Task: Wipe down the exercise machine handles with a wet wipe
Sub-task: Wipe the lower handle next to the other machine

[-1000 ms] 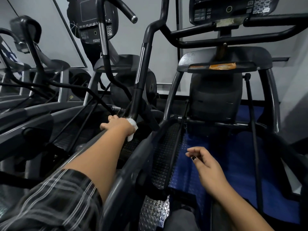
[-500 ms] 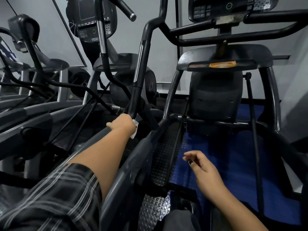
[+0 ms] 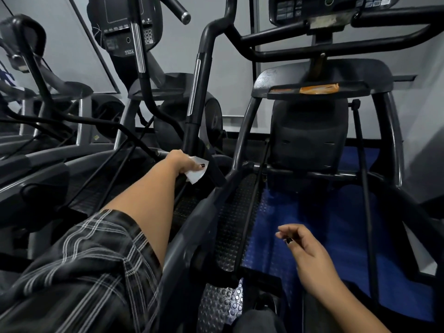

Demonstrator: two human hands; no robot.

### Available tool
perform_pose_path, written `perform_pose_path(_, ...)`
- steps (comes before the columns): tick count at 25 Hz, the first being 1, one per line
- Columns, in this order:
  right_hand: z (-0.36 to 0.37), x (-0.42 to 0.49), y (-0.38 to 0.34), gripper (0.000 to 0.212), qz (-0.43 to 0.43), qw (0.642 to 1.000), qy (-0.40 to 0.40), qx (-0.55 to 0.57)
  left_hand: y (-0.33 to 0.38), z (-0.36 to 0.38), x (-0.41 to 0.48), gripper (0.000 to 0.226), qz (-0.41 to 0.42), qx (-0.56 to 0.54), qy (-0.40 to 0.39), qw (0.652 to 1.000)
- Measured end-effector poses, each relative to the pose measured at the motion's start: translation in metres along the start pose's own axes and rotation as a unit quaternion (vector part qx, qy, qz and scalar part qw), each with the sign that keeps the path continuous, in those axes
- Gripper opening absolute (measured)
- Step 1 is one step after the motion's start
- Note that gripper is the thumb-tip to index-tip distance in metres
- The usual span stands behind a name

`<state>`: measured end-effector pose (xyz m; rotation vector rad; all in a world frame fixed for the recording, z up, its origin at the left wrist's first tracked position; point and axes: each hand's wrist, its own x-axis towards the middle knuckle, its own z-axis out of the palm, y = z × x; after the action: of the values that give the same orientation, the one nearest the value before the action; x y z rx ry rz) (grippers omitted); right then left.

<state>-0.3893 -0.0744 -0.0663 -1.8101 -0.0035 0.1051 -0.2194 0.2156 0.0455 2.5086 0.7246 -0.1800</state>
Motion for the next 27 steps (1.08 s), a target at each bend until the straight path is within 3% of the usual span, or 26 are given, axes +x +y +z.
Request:
perform_pose_path(5,0.003,-0.005,-0.007,0.035,0.0,1.0,-0.01,0.026,-0.029,0.011,0.001,0.059,-0.025,0.131,0.002,0.991)
perform_pose_path(9,0.009,-0.008,-0.018,0.036,-0.023,0.999,-0.014,0.036,-0.044,0.009,-0.048,0.018,-0.033,0.226,0.042,0.973)
perform_pose_path(12,0.018,-0.012,-0.023,0.038,-0.033,0.998,-0.025,0.036,-0.058,0.005,-0.075,0.017,-0.013,0.304,0.003,0.953)
perform_pose_path(14,0.024,-0.015,-0.025,0.038,-0.037,0.998,-0.032,0.034,-0.071,0.0,-0.083,0.011,-0.021,0.297,-0.033,0.954)
perform_pose_path(15,0.027,-0.016,-0.027,0.037,-0.037,0.998,-0.035,0.033,-0.078,0.0,-0.09,0.01,-0.017,0.293,-0.02,0.956)
perform_pose_path(17,0.029,-0.016,-0.029,0.036,-0.036,0.998,-0.039,0.032,-0.089,0.014,-0.095,0.023,0.015,0.318,0.082,0.944)
perform_pose_path(20,0.028,-0.015,-0.03,0.036,-0.039,0.998,-0.038,0.018,-0.089,0.04,-0.082,0.047,0.051,0.392,0.219,0.892)
perform_pose_path(23,0.021,-0.013,-0.027,0.037,-0.044,0.999,-0.029,0.011,-0.063,0.044,-0.06,0.047,0.061,0.38,0.226,0.895)
perform_pose_path(27,0.007,-0.008,-0.014,0.036,-0.037,0.999,-0.009,-0.007,-0.029,0.045,-0.023,0.038,0.046,0.302,0.219,0.927)
